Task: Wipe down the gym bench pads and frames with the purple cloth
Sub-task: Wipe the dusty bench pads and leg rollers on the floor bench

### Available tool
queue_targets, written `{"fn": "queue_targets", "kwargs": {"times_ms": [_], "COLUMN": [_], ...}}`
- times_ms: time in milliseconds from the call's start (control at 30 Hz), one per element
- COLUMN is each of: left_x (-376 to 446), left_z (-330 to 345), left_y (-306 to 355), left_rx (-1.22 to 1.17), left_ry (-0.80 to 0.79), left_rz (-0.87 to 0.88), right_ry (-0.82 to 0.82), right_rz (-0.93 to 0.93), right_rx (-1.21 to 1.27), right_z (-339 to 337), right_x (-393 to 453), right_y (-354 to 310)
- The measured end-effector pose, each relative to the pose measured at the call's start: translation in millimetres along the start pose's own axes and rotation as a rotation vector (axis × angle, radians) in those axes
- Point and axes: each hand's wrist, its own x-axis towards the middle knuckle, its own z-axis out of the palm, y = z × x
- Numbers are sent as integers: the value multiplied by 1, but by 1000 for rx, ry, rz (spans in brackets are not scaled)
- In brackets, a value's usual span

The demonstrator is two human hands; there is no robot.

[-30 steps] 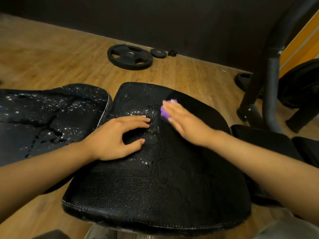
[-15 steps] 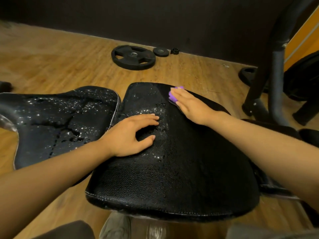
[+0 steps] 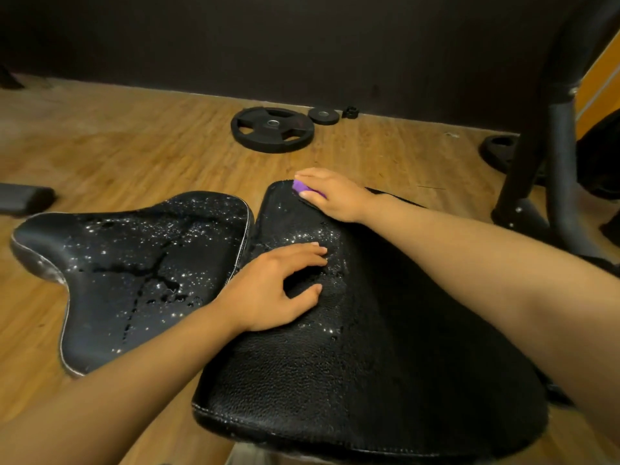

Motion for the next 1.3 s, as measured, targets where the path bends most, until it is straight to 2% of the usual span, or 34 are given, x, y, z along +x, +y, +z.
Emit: {"fn": "queue_targets", "kwargs": {"times_ms": [100,200,333,467,533,700,800,900,967,1100,1300], "left_x": [0,-1,0,0,1,2,2,0,-1,-2,-3], "left_z": [-1,-2,-2,0,0,1,0,-2,-2,-1,-1], "left_y": [1,2,1,-2,-3,-2,-1,1,1,0,-4], "left_rx": [1,13,17,9,3,1,11,18,21,6,1], "left_ry": [9,-6,-6,14,19,22,17,0,-12,0,24], "left_rz": [15,26,23,28,29,36,31,16,14,26,13], "right_ry": [-60,-31,14,10,-9,55,-47,-230,-215,-60,-92], "right_rz": [-93,-175,-208,-135,-112,-175,-213,-155,-178,-285,-175], "right_rx": [-31,-12,80,84,102,45,24,-50,-74,83,109], "right_z": [5,11,-1,-18,-19,-9,4,23,28,17,-12], "right_x": [39,38,-20,-107,-121,-55,23,80,81,12,-119], "right_y": [-21,-17,19,47,52,31,-5,-40,-46,-31,12]}}
